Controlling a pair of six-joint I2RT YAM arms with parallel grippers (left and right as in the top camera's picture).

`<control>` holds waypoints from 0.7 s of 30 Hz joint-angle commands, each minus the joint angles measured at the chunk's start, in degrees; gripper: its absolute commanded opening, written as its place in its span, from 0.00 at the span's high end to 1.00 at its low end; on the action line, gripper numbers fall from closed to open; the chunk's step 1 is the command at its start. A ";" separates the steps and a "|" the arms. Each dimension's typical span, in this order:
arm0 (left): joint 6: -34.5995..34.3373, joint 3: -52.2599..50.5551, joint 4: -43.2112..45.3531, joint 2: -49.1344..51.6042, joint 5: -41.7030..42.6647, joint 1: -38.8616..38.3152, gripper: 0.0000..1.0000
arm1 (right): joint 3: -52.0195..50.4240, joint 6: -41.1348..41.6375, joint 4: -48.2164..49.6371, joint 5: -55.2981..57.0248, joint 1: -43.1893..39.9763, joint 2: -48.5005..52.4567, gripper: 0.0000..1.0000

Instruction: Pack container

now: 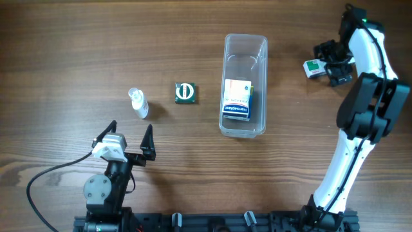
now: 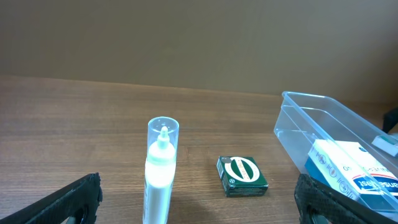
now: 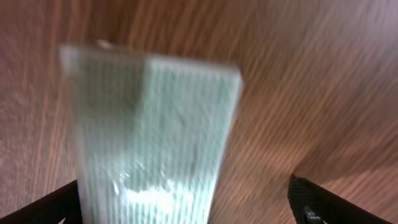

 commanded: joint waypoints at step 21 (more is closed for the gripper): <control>1.09 -0.15 -0.31 -0.11 0.48 0.59 0.00 | 1.05 4.46 -1.77 -0.52 -0.87 1.07 0.23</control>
